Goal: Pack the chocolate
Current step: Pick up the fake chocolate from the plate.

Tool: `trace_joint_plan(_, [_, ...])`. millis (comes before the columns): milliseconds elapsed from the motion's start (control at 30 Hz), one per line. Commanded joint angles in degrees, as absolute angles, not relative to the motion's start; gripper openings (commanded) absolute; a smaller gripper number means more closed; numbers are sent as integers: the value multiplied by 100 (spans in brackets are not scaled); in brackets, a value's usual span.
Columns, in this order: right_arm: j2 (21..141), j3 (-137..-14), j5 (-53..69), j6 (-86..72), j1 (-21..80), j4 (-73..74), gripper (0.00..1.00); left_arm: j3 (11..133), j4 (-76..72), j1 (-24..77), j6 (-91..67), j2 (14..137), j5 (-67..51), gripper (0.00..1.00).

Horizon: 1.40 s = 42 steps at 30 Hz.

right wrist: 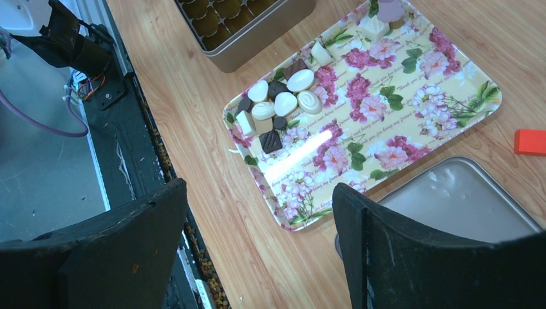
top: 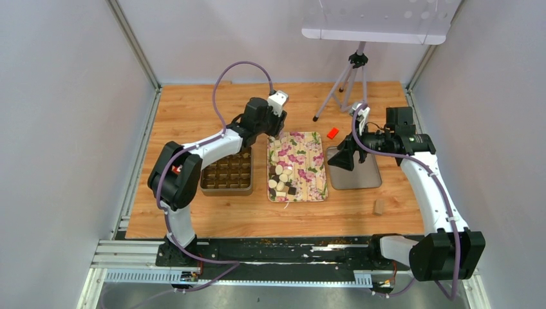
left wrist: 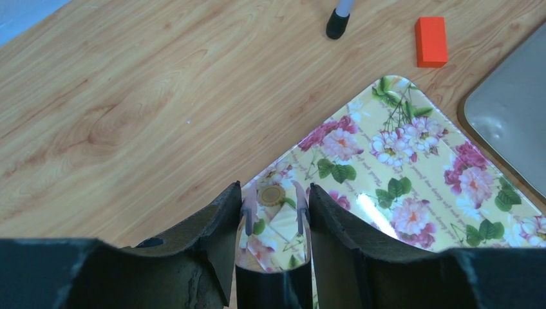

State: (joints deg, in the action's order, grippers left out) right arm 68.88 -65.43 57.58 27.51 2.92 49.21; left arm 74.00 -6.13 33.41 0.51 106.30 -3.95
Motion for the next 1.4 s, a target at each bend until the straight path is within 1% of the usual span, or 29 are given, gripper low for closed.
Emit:
trace_joint_plan(0, [6776,-6493,5915,2733,261,4822,82,7603,-724,3421,-17,10584,-265,51])
trace_joint_plan(200, [6785,-6460,5950,2723,263,4782,82,7523,-606,3486,-9,10540,-73,51])
trace_joint_plan(533, [6710,-6304,6018,2715,263,4748,81,7283,-614,3507,-7,10525,-87,51])
trace_joint_plan(1067, [6719,-6320,6014,2760,264,4803,80,7392,-399,3538,-121,10737,-93,51])
trace_joint_plan(1167, [6718,-6294,6035,2768,264,4783,80,7383,-375,3537,-141,10723,-112,49])
trace_joint_plan(1233, [6715,-6276,6055,2755,263,4758,80,7366,-357,3544,-132,10714,-103,46])
trace_joint_plan(1367, [6697,-6262,6045,2749,264,4748,79,7401,-333,3549,-115,10575,-180,33])
